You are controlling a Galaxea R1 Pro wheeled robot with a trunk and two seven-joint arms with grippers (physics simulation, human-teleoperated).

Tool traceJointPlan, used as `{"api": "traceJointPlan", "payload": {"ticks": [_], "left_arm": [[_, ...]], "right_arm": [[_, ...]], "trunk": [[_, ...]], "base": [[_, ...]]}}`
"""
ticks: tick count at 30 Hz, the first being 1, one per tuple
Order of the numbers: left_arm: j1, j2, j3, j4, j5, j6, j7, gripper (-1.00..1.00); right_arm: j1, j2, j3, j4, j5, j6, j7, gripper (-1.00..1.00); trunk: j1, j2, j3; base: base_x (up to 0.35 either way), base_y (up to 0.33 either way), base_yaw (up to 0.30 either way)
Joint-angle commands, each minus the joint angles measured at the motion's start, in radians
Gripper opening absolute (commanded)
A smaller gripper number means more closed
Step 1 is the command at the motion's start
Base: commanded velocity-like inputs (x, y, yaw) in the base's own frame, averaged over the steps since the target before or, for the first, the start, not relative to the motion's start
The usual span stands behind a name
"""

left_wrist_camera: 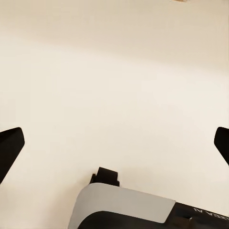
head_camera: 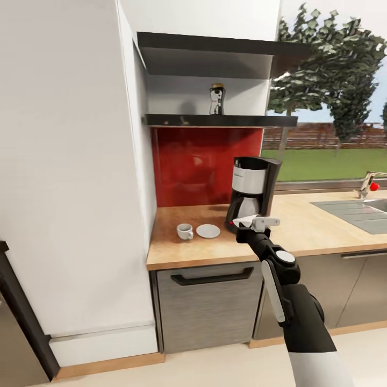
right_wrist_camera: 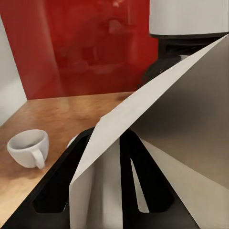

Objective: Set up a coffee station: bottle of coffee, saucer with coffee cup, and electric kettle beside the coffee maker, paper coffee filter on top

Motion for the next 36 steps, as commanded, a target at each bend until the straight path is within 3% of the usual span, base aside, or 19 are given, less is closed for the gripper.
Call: {"api": "traceJointPlan", "payload": {"ticks": [1,21,28,36], "left_arm": [[0.000,0.000,-0.001,-0.001,0.007,-0.001,0.000,1.00],[0.000,0.000,-0.001,-0.001,0.007,-0.003,0.000,1.00],[0.000,0.000,-0.001,-0.001,0.007,-0.002,0.000,1.00],[0.000,0.000,-0.001,-0.001,0.007,-0.002,0.000,1.00]], "right_arm": [[-0.001,0.001,-0.001,-0.001,-0.003,0.006,0.002,-1.00],[-0.001,0.001,-0.001,-0.001,-0.003,0.006,0.003,-1.00],[-0.001,0.001,-0.001,0.000,-0.003,0.006,0.003,-1.00],[-0.001,0.001,-0.001,0.000,-0.003,0.006,0.003,-1.00]], "trunk": [[0.000,-0.001,-0.001],[0.000,-0.001,0.010],[0.000,-0.001,0.010],[0.000,-0.001,0.010]], "base": [[0.000,0.309,0.000],[0.000,0.049,-0.234],[0.000,0.028,-0.048],[0.000,0.231,-0.026]]}}
